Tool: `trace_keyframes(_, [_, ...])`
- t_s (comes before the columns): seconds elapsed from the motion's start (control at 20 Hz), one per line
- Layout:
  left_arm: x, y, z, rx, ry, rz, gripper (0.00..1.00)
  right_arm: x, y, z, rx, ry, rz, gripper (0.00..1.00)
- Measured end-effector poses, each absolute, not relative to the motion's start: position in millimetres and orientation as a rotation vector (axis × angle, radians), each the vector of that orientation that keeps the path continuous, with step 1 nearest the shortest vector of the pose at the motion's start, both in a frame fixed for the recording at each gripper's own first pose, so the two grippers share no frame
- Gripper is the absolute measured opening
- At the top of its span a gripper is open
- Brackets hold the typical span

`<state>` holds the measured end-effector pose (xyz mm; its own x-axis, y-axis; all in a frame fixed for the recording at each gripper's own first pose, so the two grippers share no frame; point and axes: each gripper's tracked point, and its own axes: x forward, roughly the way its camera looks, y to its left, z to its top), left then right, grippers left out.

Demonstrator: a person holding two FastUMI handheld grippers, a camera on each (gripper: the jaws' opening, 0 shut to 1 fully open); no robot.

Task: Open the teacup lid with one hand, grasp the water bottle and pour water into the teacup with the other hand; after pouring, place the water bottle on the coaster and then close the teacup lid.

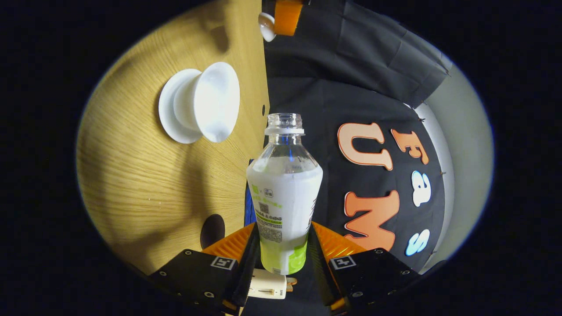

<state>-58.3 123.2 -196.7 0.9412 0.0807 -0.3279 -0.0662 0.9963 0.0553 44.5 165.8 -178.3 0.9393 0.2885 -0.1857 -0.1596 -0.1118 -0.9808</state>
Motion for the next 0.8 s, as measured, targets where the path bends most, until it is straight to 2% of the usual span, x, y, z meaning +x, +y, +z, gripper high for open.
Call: trace_keyframes(0.8, [-60.5, 124.9, -200.3, 0.048, 0.341, 0.088, 0.32, 46.2, 173.1, -162.9, -1.816, -0.295, 0.336, 0.63])
